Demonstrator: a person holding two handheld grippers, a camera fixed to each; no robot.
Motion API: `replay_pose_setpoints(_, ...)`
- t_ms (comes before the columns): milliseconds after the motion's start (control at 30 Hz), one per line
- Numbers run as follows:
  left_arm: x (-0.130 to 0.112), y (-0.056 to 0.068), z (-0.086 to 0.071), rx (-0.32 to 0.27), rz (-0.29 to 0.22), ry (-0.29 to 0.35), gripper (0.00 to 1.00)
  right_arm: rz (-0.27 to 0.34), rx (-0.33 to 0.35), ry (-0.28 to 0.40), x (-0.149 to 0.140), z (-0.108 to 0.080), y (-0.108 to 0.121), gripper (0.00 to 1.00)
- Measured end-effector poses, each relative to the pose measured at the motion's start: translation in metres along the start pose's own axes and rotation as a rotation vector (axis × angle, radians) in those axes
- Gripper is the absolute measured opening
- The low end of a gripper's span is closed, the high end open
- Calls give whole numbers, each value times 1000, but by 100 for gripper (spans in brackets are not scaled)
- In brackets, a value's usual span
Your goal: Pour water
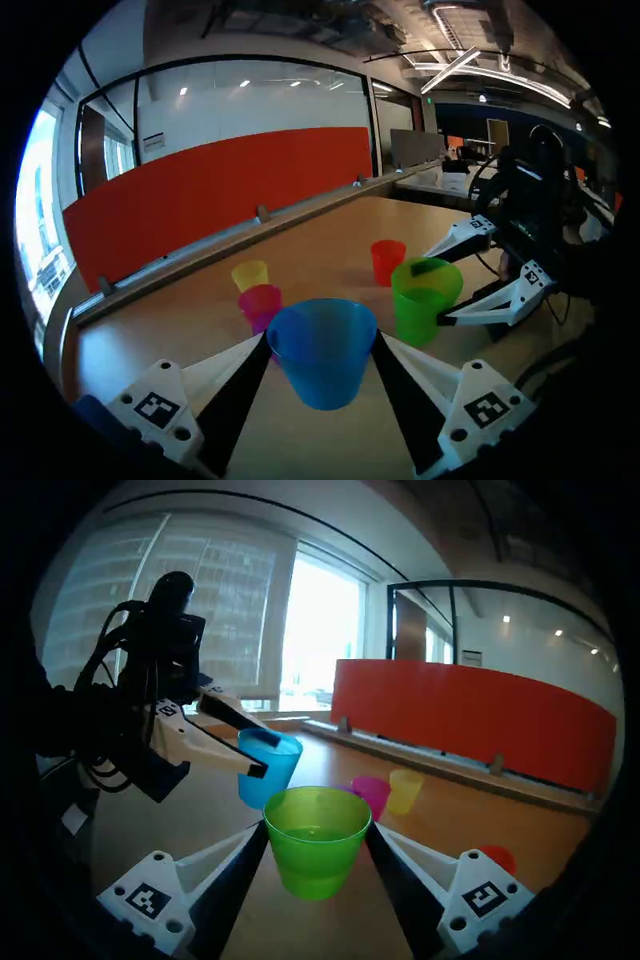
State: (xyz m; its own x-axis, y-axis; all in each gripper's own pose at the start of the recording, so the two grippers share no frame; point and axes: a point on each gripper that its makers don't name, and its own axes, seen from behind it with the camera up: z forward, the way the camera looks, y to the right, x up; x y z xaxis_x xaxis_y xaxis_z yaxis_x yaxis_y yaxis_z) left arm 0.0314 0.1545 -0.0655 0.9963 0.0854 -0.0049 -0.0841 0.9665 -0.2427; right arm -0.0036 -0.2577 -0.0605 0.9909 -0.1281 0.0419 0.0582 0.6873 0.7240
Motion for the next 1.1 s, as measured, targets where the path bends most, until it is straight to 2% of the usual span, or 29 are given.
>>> replay_pose_setpoints(200, -15, 5, 5, -18, 3, -39, 87, -15, 4, -28, -2, -6, 6, 91)
replay_pose_setpoints(600, -46, 5, 18, -18, 22, -118, 87, -34, -7, -69, -5, -14, 20, 91)
replay_pose_setpoints(1100, -73, 1, 29, -23, -21, -167, 87, -41, -20, -95, -12, -20, 31, 91)
